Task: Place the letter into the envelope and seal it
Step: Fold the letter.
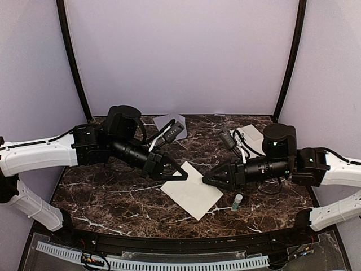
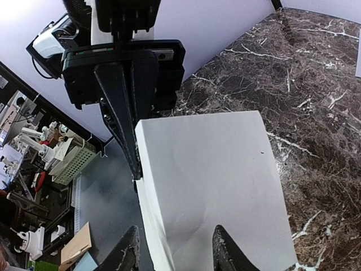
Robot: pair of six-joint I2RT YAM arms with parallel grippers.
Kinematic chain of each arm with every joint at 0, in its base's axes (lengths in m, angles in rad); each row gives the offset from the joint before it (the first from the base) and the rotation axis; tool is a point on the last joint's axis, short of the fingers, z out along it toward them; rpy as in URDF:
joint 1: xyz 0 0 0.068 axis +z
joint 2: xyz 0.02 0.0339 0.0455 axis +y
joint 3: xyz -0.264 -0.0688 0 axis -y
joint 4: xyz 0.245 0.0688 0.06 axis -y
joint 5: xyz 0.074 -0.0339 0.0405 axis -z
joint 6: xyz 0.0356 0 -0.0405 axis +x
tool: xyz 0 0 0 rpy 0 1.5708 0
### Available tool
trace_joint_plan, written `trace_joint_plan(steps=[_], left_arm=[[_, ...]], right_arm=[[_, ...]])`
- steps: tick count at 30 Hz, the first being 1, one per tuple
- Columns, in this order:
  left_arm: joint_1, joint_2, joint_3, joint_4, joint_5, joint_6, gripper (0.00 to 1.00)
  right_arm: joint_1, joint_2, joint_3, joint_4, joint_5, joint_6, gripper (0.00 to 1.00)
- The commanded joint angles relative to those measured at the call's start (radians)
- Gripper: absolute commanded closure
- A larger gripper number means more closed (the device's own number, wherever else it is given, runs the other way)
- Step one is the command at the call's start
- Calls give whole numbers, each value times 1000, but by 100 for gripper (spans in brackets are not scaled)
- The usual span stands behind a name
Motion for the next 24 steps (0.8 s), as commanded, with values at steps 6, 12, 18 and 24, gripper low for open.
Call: trace_joint_plan(steps=[6, 12, 18, 24], left_arm=[[-5, -32, -2, 2, 51, 43, 100], [-5, -47, -14, -11, 45, 76, 100], [-4, -72, -32, -42, 2, 94, 86], [1, -122, -25, -72, -112, 108, 54]], right_arm=[[53, 72, 29, 49, -44, 26, 71], [78, 71, 22, 80, -7, 52, 96], [80, 59, 15, 99, 3, 71, 100], [80, 42, 20, 65, 14, 68, 100]])
